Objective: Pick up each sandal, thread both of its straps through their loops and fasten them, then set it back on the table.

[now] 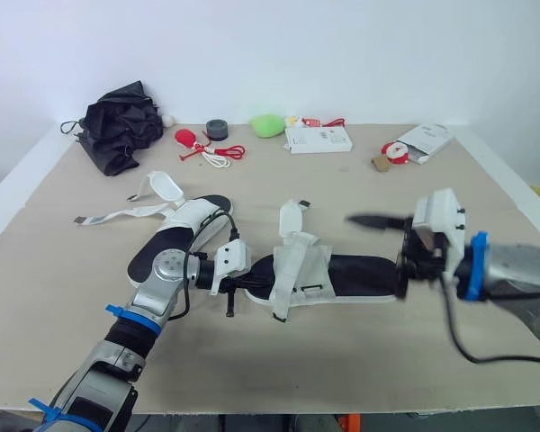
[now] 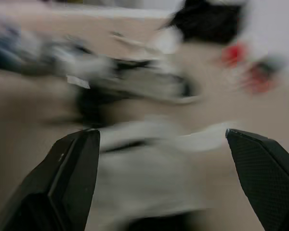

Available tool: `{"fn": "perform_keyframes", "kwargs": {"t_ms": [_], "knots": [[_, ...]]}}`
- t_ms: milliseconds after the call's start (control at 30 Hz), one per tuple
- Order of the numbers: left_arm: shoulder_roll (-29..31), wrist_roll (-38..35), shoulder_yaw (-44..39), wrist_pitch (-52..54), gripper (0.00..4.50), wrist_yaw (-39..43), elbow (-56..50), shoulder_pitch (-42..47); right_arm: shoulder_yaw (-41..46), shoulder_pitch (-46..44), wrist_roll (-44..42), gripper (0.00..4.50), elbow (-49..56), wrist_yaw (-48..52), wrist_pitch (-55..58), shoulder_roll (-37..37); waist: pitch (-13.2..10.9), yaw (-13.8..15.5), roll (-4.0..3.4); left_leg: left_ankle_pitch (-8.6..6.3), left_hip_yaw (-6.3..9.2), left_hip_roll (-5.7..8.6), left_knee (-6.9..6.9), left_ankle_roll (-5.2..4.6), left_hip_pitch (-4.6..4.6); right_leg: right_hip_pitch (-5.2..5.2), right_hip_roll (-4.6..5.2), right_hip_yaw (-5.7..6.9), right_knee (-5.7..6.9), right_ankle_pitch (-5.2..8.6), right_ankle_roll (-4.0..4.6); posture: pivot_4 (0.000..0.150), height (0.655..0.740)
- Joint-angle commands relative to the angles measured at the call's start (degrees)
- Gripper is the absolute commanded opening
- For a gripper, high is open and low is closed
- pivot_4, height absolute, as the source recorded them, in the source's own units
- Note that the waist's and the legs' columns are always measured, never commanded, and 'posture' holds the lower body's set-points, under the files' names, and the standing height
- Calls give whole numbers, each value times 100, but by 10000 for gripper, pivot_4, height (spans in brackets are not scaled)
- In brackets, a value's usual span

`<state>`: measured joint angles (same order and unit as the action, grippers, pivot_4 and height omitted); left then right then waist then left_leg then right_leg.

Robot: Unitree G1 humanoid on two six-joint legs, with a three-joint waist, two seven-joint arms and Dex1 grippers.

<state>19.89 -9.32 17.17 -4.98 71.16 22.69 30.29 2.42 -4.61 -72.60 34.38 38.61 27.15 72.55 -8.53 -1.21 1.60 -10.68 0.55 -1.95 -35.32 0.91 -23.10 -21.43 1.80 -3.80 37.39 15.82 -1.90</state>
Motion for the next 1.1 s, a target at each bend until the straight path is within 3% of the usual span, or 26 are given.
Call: {"fn": "perform_keyframes", "kwargs": {"t_ms": [33,333,533,900,1000,1100], "knots": [[113,542,481,237,0,80,645,-349,7,517,-886,44760,579,-97,979,116,12,0,-3,-6,16,-2,2,-1,-3,7,14,16,-26,0,0,1500,7400],[101,553,531,234,0,163,689,-269,-1135,-411,-194,44760,-141,-1649,2306,-1549,12,-3,14,-13,9,22,-3,10,-15,-8,52,50,-54,-2,-15,1500,7400],[139,549,537,282,0,225,609,-274,-1391,-806,238,44760,-475,-1855,2929,-2314,20,0,4,-26,21,25,2,5,-28,0,35,62,-55,0,-26,1500,7400],[311,504,565,479,0,345,326,-353,-1363,-1553,245,44760,-1108,-2225,3930,-3511,19,-31,11,-34,24,16,2,-5,-29,-1,17,55,-54,1,-25,1500,7400],[321,490,564,520,0,336,301,-328,-1283,-1580,317,36322,-1077,-2220,4047,-3643,19,-32,9,-34,29,2,1,-6,-25,-1,0,55,-54,-7,-12,1500,7400],[318,491,560,532,0,325,312,-308,-1218,-1492,425,21559,-1046,-2141,4075,-3665,19,-28,8,-34,35,0,2,-6,-27,-2,-4,57,-54,-5,-9,1500,7400]]}}
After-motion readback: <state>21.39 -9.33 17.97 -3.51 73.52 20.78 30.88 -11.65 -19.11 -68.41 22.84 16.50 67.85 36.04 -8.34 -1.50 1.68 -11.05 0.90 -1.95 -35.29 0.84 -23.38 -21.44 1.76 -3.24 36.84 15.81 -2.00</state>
